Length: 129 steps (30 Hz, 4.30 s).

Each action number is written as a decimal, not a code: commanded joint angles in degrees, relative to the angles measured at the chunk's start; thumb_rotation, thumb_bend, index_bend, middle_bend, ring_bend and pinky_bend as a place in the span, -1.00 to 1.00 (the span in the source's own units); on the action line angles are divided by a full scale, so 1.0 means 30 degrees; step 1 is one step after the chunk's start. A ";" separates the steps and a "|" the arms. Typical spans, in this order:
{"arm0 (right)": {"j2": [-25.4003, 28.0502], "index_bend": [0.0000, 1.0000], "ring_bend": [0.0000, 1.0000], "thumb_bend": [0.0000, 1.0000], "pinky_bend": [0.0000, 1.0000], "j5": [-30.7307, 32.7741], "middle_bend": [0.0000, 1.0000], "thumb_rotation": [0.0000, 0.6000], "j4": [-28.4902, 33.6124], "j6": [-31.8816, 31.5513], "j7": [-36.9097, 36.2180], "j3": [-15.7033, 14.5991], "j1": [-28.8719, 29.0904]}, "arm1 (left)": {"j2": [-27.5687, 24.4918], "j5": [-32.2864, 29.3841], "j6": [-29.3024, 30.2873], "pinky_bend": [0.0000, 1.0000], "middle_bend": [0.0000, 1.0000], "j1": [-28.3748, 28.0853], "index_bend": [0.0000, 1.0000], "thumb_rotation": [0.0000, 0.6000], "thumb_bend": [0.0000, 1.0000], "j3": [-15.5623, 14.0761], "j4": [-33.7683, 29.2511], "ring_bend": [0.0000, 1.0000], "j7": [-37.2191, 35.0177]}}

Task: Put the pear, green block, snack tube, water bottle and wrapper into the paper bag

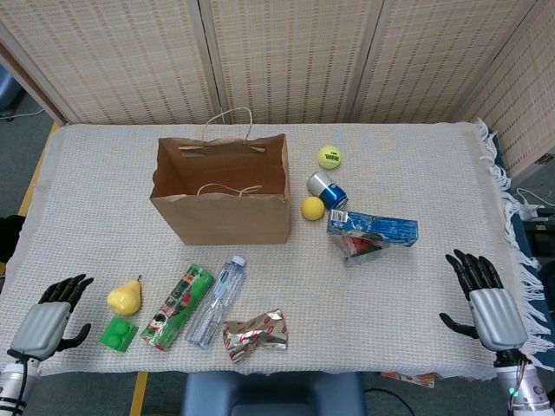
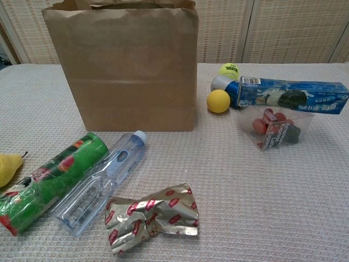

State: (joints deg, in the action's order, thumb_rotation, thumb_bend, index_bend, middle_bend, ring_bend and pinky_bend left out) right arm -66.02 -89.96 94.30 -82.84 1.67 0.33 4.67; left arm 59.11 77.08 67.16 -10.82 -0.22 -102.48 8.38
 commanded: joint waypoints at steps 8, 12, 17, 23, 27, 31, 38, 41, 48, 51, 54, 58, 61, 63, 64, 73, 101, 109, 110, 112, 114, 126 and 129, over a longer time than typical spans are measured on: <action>0.0033 -1.00 -1.00 -0.87 -1.00 0.0058 -1.00 1.00 0.0134 0.0347 0.0035 -0.0078 0.0148 | 0.1166 -0.4389 -0.3042 -0.83 -1.00 -0.2881 -0.92 1.00 -0.30 0.1386 -0.0306 -1.00 0.2738; 0.0099 -1.00 -1.00 -0.88 -1.00 0.0088 -1.00 1.00 0.0211 0.0400 -0.0011 -0.0093 0.0165 | 0.1659 -0.5830 -0.3397 -0.83 -1.00 -0.3347 -0.92 1.00 -0.29 0.1322 -0.0253 -1.00 0.3667; 0.0192 -1.00 -1.00 -0.88 -1.00 0.0152 -1.00 1.00 0.0276 0.0469 -0.0122 -0.0110 0.0177 | 0.2051 -0.6964 -0.3497 -0.83 -1.00 -0.3652 -0.94 1.00 -0.30 0.1039 -0.0201 -1.00 0.4362; 0.0263 -1.00 -1.00 -0.88 -1.00 0.0228 -1.00 1.00 0.0399 0.0598 -0.0119 -0.0140 0.0209 | 0.2512 -0.7697 -0.3647 -0.83 -1.00 -0.3906 -0.95 1.00 -0.30 0.0853 -0.0256 -1.00 0.4338; 0.0283 -1.00 -1.00 -0.88 -1.00 0.0300 -1.00 1.00 0.0454 0.0650 -0.0082 -0.0149 0.0210 | 0.2974 -0.7668 -0.3521 -0.83 -1.00 -0.4187 -0.95 1.00 -0.30 0.0803 0.0072 -1.00 0.4632; 0.0282 -1.00 -1.00 -0.88 -1.00 0.0366 -1.00 1.00 0.0529 0.0662 -0.0041 -0.0134 0.0208 | 0.3357 -0.8012 -0.3739 -0.83 -1.00 -0.4558 -0.94 1.00 -0.30 0.0737 0.0518 -1.00 0.4897; 0.0308 -1.00 -1.00 -0.88 -1.00 0.0497 -1.00 1.00 0.0581 0.0749 0.0001 -0.0115 0.0225 | 0.3748 -0.8375 -0.3826 -0.82 -1.00 -0.4876 -0.90 1.00 -0.30 0.0562 0.0942 -1.00 0.5271; 0.0343 -1.00 -1.00 -0.88 -1.00 0.0541 -1.00 1.00 0.0659 0.0840 0.0005 -0.0139 0.0244 | 0.4175 -0.8912 -0.4047 -0.70 -1.00 -0.5135 -0.78 1.00 -0.29 0.0483 0.1602 -1.00 0.5556; 0.0413 -1.00 -1.00 -0.88 -1.00 0.0581 -1.00 1.00 0.0717 0.0910 -0.0072 -0.0144 0.0271 | 0.5094 -0.8121 -0.2563 0.19 -0.32 -0.4986 -0.01 1.00 0.08 0.0477 0.2401 -0.24 0.5751; 0.0438 -1.00 -1.00 -0.88 -1.00 0.0573 -1.00 1.00 0.0749 0.0924 -0.0063 -0.0158 0.0275 | 0.5480 -0.7598 -0.1650 0.46 0.12 -0.4706 0.29 1.00 0.21 0.0632 0.2615 0.14 0.5441; 0.0477 -1.00 -1.00 -0.88 -1.00 0.0598 -1.00 1.00 0.0784 0.0923 -0.0140 -0.0162 0.0263 | 0.5703 -0.7146 -0.0647 0.50 0.24 -0.4381 0.38 1.00 0.23 0.1054 0.2802 0.23 0.4772; 0.0489 -1.00 -1.00 -0.88 -1.00 0.0556 -1.00 1.00 0.0766 0.0862 -0.0178 -0.0163 0.0246 | 0.5563 -0.7065 0.1054 0.50 0.25 -0.3919 0.39 1.00 0.24 0.2525 0.2664 0.24 0.3135; 0.0483 -1.00 -1.00 -0.87 -1.00 0.0572 -1.00 1.00 0.0766 0.0866 -0.0192 -0.0158 0.0247 | 0.5247 -0.7361 0.2364 0.50 0.25 -0.3578 0.39 1.00 0.24 0.4051 0.2370 0.24 0.1602; 0.0482 -1.00 -1.00 -0.88 -1.00 0.0583 -1.00 1.00 0.0763 0.0868 -0.0196 -0.0153 0.0248 | 0.5026 -0.8007 0.3102 0.50 0.25 -0.3356 0.39 1.00 0.24 0.5344 0.1957 0.24 0.0349; 0.0481 -1.00 -1.00 -0.88 -1.00 0.0588 -1.00 1.00 0.0768 0.0870 -0.0191 -0.0156 0.0245 | 0.4871 -0.8580 0.3403 0.50 0.25 -0.3249 0.38 1.00 0.24 0.6167 0.1600 0.23 -0.0370; 0.0465 -1.00 -1.00 -0.88 -1.00 0.0513 -1.00 1.00 0.0831 0.0919 -0.0081 -0.0243 0.0243 | 0.2098 -1.1807 0.3170 0.46 0.24 -0.3641 0.37 1.00 0.24 1.0825 -0.2223 0.20 -0.2104; 0.1306 -1.00 -1.00 -0.88 -1.00 0.0994 -1.00 1.00 0.1643 0.1711 -0.1174 -0.0334 0.0425 | 0.7523 -1.4124 -0.0408 -0.48 -0.86 -1.5449 -0.64 1.00 -0.08 0.9725 0.2742 -0.87 0.7057; 0.1338 -1.00 -1.00 -0.88 -1.00 0.0879 -1.00 1.00 0.1650 0.1671 -0.1091 -0.0386 0.0412 | 0.7437 -1.3734 0.0032 -0.78 -1.00 -1.5677 -0.93 1.00 -0.19 0.9855 0.2725 -1.00 0.6687; 0.1328 -1.00 -1.00 -0.88 -1.00 0.0877 -1.00 1.00 0.1642 0.1659 -0.1065 -0.0391 0.0403 | 0.7363 -1.3686 0.0093 -0.78 -1.00 -1.5649 -0.93 1.00 -0.19 0.9848 0.2619 -1.00 0.6659; 0.1296 -1.00 -1.00 -0.88 -1.00 0.0893 -1.00 1.00 0.1639 0.1652 -0.1002 -0.0396 0.0391 | 0.7116 -1.3680 0.0169 -0.78 -1.00 -1.5526 -0.94 1.00 -0.19 0.9788 0.2299 -1.00 0.6628; 0.1277 -1.00 -1.00 -0.88 -1.00 0.0900 -1.00 1.00 0.1620 0.1634 -0.0959 -0.0395 0.0380 | 0.6883 -1.3672 0.0296 -0.78 -1.00 -1.5372 -0.94 1.00 -0.19 0.9719 0.1971 -1.00 0.6597; 0.1253 -1.00 -1.00 -0.88 -1.00 0.0892 -1.00 1.00 0.1492 0.1423 -0.0973 -0.0389 0.0258 | 0.3356 -1.1817 0.2964 -0.46 -0.89 -1.1432 -0.51 1.00 0.01 0.8905 -0.2444 -0.81 0.4271; 0.1223 -1.00 -1.00 -0.88 -1.00 0.0826 -1.00 1.00 0.1461 0.1419 -0.0913 -0.0424 0.0250 | 0.2063 -1.0530 0.3633 -0.21 -0.61 -0.9392 -0.41 1.00 0.03 0.7809 -0.3329 -0.53 0.2930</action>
State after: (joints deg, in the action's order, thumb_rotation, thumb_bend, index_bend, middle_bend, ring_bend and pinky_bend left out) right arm -62.34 -87.47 98.69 -78.59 -1.07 -0.93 5.42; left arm 68.77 42.02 75.73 -43.62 26.01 -109.66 20.72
